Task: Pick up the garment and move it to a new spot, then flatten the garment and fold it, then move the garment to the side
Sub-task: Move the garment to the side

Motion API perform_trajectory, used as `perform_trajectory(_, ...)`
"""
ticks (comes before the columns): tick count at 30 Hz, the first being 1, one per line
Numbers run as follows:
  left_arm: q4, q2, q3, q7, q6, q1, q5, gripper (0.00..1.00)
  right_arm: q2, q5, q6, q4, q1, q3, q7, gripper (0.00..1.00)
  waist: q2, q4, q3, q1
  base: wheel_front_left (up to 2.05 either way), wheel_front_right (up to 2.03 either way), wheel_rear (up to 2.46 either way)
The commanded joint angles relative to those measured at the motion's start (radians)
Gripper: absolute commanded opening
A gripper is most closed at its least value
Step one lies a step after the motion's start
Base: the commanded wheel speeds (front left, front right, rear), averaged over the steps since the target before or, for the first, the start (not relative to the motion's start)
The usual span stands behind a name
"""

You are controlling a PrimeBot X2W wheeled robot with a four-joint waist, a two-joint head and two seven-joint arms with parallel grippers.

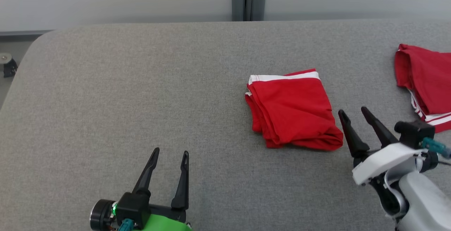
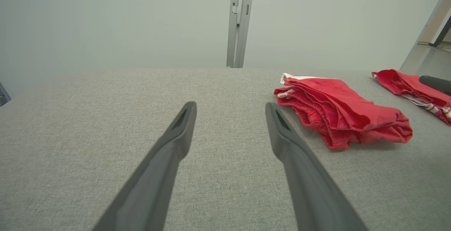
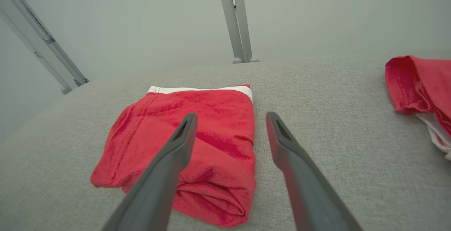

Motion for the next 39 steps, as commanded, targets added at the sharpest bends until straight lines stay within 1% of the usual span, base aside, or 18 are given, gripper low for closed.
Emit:
perform_trajectory(1, -0.006, 0.002, -0.004, 0.000, -0.006, -0.025, -0.005, 1.00, -0.018, 0.057, 0.000, 0.025, -0.051, 0.021, 0.020, 1.00, -0.0001, 0.020, 0.043, 0.0000, 0.00, 0.00, 0.00)
perform_trajectory(4, -0.010, 0.002, -0.019, 0.000, -0.011, -0.051, -0.013, 1.00, -0.075, 0.161, 0.000, 0.087, -0.135, 0.072, 0.078, 1.00, -0.0001, 0.039, 0.074, 0.0000, 0.00, 0.00, 0.00)
perform_trajectory(8, -0.013, 0.002, -0.041, 0.000, -0.013, -0.077, -0.033, 1.00, -0.117, 0.279, 0.000, 0.150, -0.210, 0.146, 0.173, 1.00, -0.0001, 0.068, 0.101, 0.0000, 0.00, 0.00, 0.00)
perform_trajectory(10, -0.013, 0.002, -0.048, 0.000, -0.010, -0.087, -0.043, 1.00, -0.141, 0.317, 0.000, 0.182, -0.237, 0.176, 0.210, 1.00, -0.0001, 0.080, 0.111, 0.0000, 0.00, 0.00, 0.00)
perform_trajectory(13, -0.013, 0.002, -0.057, 0.000, -0.016, -0.094, -0.060, 1.00, -0.157, 0.351, 0.000, 0.216, -0.270, 0.226, 0.226, 1.00, -0.0001, 0.095, 0.120, 0.0000, 0.00, 0.00, 0.00)
perform_trajectory(14, -0.013, 0.002, -0.059, 0.000, -0.017, -0.094, -0.065, 1.00, -0.163, 0.357, 0.000, 0.227, -0.276, 0.242, 0.229, 0.88, -0.0001, 0.099, 0.122, 0.0000, 0.00, 0.00, 0.00)
perform_trajectory(15, -0.012, 0.002, -0.060, 0.000, -0.017, -0.095, -0.068, 1.00, -0.167, 0.367, 0.000, 0.241, -0.281, 0.259, 0.232, 0.71, -0.0001, 0.101, 0.124, 0.0000, 0.00, 0.00, 0.00)
perform_trajectory(16, -0.012, 0.002, -0.061, 0.000, -0.018, -0.096, -0.069, 1.00, -0.173, 0.369, 0.000, 0.258, -0.287, 0.269, 0.233, 0.47, -0.0001, 0.102, 0.125, 0.0000, 0.00, 0.00, 0.00)
perform_trajectory(17, -0.012, 0.002, -0.061, 0.000, -0.019, -0.097, -0.070, 1.00, -0.180, 0.366, 0.000, 0.274, -0.295, 0.284, 0.234, 0.44, -0.0001, 0.103, 0.126, 0.0000, 0.00, 0.00, 0.00)
perform_trajectory(18, -0.013, 0.002, -0.061, 0.000, -0.020, -0.097, -0.070, 1.00, -0.182, 0.363, 0.000, 0.287, -0.301, 0.296, 0.233, 0.38, -0.0001, 0.103, 0.127, 0.0000, 0.00, 0.00, 0.00)
perform_trajectory(19, -0.014, 0.002, -0.060, 0.000, -0.020, -0.097, -0.070, 1.00, -0.183, 0.360, 0.000, 0.301, -0.308, 0.311, 0.229, 0.27, -0.0001, 0.100, 0.128, 0.0000, 0.00, 0.00, 0.00)
perform_trajectory(20, -0.014, 0.002, -0.058, 0.000, -0.021, -0.096, -0.069, 1.00, -0.182, 0.359, 0.000, 0.308, -0.312, 0.323, 0.224, 0.04, -0.0001, 0.096, 0.130, 0.0000, 0.00, 0.00, 0.00)
perform_trajectory(21, -0.011, 0.002, -0.058, 0.000, -0.023, -0.097, -0.067, 1.00, -0.184, 0.364, 0.000, 0.314, -0.315, 0.337, 0.220, 0.00, -0.0001, 0.091, 0.131, 0.0000, 0.00, 0.00, 0.00)
perform_trajectory(26, -0.008, 0.002, -0.050, 0.000, -0.029, -0.102, -0.056, 1.00, -0.236, 0.322, -0.001, 0.327, -0.345, 0.400, 0.157, 0.00, -0.0001, 0.056, 0.129, 0.0000, 0.00, 0.00, 0.00)
perform_trajectory(31, -0.012, 0.002, -0.037, 0.000, -0.033, -0.099, -0.037, 1.00, -0.319, 0.255, -0.001, 0.330, -0.381, 0.453, 0.109, 0.00, -0.0001, 0.000, 0.130, 0.0000, 0.00, 0.00, 0.00)
perform_trajectory(36, -0.010, 0.002, -0.025, 0.000, -0.046, -0.105, -0.017, 1.00, -0.412, 0.208, -0.001, 0.321, -0.434, 0.464, 0.093, 0.00, -0.0001, -0.058, 0.146, 0.0000, 0.00, 0.00, 0.00)
perform_trajectory(39, -0.011, 0.002, -0.019, 0.000, -0.051, -0.117, -0.008, 1.00, -0.467, 0.178, -0.001, 0.319, -0.477, 0.453, 0.085, 0.00, -0.0001, -0.081, 0.163, 0.0000, 0.00, 0.00, 0.00)
